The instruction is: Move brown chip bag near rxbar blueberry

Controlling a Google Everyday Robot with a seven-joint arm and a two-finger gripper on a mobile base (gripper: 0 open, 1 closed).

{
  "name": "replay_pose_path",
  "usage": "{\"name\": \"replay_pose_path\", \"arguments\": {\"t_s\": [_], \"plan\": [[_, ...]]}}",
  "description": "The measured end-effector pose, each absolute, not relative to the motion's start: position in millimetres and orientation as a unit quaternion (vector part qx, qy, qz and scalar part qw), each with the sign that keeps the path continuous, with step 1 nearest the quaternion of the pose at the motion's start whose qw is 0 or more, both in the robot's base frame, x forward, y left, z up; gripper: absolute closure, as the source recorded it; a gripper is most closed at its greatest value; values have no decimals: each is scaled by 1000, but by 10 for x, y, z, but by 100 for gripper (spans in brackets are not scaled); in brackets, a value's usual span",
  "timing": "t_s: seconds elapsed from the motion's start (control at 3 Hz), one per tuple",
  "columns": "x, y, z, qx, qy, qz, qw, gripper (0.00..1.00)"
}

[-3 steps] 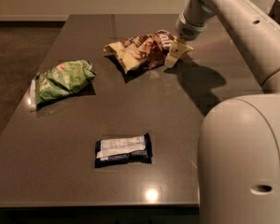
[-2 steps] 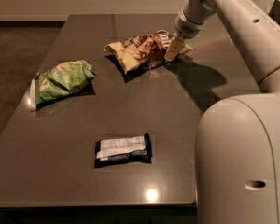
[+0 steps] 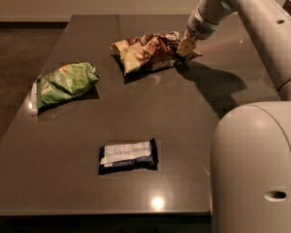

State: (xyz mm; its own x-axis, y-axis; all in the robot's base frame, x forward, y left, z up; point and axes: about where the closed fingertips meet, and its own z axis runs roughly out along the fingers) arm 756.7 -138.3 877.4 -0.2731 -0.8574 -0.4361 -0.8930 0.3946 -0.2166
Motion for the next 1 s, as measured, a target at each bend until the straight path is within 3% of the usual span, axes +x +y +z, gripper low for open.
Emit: {"name": "replay_pose_path", "arguments": {"t_s": [0.33, 1.0], "plan": [[7414, -1474, 8875, -547, 795, 53, 258, 100], [6750, -1752, 9070, -562, 777, 107, 264, 100]]}}
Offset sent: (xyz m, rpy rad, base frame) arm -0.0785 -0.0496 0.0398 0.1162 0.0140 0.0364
